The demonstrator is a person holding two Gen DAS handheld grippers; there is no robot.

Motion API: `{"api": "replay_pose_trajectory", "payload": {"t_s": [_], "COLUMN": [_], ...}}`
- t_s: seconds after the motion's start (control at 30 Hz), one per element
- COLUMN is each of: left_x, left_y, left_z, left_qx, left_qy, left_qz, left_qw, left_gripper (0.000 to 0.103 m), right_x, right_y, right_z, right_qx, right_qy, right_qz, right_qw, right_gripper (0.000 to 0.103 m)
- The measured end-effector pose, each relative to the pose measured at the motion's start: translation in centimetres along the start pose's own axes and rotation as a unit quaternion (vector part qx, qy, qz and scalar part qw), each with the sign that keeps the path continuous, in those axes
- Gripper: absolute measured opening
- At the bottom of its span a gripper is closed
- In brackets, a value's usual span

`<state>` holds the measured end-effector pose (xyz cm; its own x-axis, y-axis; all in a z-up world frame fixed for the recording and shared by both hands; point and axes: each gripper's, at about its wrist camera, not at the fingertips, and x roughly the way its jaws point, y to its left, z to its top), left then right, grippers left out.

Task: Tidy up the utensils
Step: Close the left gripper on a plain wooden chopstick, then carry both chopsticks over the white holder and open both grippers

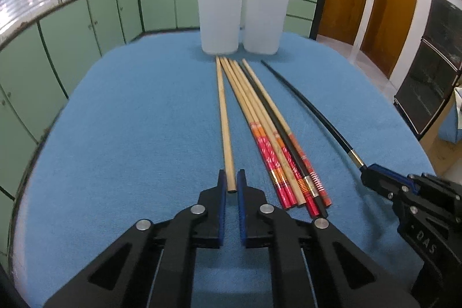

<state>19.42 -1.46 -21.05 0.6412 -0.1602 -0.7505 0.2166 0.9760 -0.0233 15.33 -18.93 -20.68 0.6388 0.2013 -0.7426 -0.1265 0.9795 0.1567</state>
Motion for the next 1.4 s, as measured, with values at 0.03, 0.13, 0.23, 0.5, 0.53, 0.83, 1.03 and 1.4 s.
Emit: {"api": "replay_pose_trajectory", "payload": {"t_s": [0.03, 0.13, 0.23, 0.5, 0.53, 0.83, 1.03, 1.4], "left_x": [-0.7, -2.9, -4.9, -9.9, -10.4, -12.1, -11.2, -14.6], "left_y": [0.1, 0.4, 0.9, 1.9, 1.9, 2.0, 2.9, 3.3], "left_z": [0.2, 0.8, 1.8, 6.2, 6.9, 11.7, 14.1, 19.8], "left_qx": [0.005, 0.008, 0.006, 0.000, 0.002, 0.007, -0.001, 0.007], "left_qy": [-0.007, -0.027, -0.052, -0.129, -0.139, -0.175, -0.169, -0.230], "left_qz": [0.003, 0.004, 0.005, 0.000, -0.002, -0.020, -0.040, -0.054], "left_qw": [1.0000, 0.9996, 0.9986, 0.9917, 0.9903, 0.9843, 0.9848, 0.9716], "left_gripper": [0.007, 0.007, 0.007, 0.007, 0.007, 0.007, 0.007, 0.007], "right_x": [-0.3, -1.8, -3.2, -7.2, -7.6, -9.7, -9.1, -12.9], "right_y": [0.0, 0.1, 0.3, 0.4, 0.4, 0.3, 0.7, 0.6], "right_z": [0.2, 1.3, 2.5, 7.3, 7.9, 13.8, 17.4, 25.3], "right_qx": [-0.001, -0.001, -0.003, -0.015, -0.017, -0.037, -0.047, -0.071], "right_qy": [-0.004, -0.023, -0.044, -0.105, -0.111, -0.137, -0.118, -0.164], "right_qz": [0.002, 0.006, 0.007, 0.008, 0.009, 0.020, 0.046, 0.063], "right_qw": [1.000, 1.000, 0.999, 0.994, 0.994, 0.990, 0.991, 0.982], "right_gripper": [0.006, 0.006, 0.006, 0.006, 0.006, 0.006, 0.006, 0.006]}}
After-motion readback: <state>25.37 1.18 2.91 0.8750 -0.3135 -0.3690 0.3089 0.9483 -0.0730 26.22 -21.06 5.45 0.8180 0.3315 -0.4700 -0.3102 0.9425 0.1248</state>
